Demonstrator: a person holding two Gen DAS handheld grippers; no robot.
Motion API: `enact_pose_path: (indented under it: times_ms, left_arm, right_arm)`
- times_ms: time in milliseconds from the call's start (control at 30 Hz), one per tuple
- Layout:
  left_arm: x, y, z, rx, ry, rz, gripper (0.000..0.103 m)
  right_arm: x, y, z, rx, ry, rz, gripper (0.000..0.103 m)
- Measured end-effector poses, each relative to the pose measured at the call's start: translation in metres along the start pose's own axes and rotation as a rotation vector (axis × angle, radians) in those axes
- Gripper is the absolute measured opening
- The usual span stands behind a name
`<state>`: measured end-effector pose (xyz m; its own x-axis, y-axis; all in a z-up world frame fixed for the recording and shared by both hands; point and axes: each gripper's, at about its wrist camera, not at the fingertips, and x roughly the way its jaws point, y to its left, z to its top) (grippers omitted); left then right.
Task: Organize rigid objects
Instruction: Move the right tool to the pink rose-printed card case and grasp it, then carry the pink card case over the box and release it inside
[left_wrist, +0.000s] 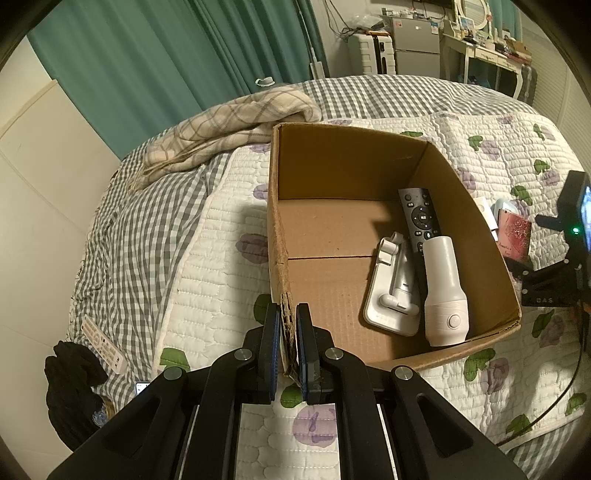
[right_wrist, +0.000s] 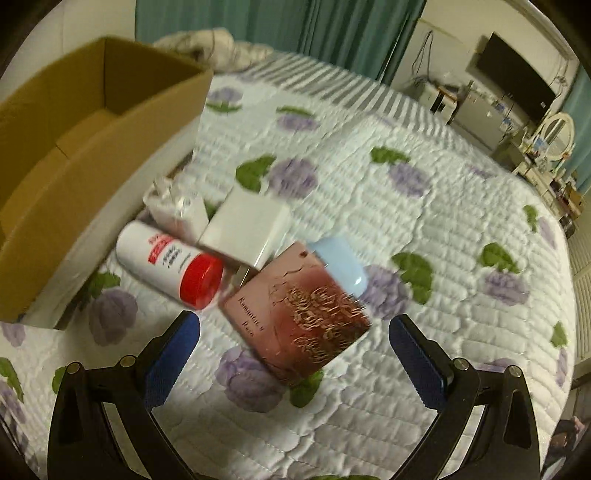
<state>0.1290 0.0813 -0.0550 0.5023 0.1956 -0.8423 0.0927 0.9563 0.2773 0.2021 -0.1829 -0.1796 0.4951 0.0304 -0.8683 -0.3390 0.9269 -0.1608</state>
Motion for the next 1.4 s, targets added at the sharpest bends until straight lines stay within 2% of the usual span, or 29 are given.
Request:
enact_pose_path:
  times_ms: [200,567,700,933,1100,1400]
  left_arm:
    - [0.000,-0.001,0.000,0.000,0.000,0.000,0.007]
    - [0.000,0.000,0.000,0.003,0.001,0.002,0.007]
    - [0.000,-0.001,0.000,0.003,0.001,0.003,0.007]
    - [0.000,-0.001,0.001,0.006,0.002,0.006,0.007]
    - [0.000,-0.001,0.001,0.006,0.002,0.006,0.007]
    - [0.000,-0.001,0.001,0.005,0.001,0.005,0.007]
  right_arm:
    - [0.013,-0.005,0.000,0.057,0.030,0.029,0.103]
    - [0.025,-0.003,0.003,0.064,0.057,0.012,0.102]
    - [0.025,0.000,0.003,0.051,0.057,-0.009,0.095]
    - [0.025,-0.001,0.004,0.053,0.051,-0.014,0.094]
    - [0.010,-0.005,0.000,0.061,0.016,-0.026,0.094]
    - [-0.041,-0.025,0.005,0.122,-0.105,-0.004,0.094]
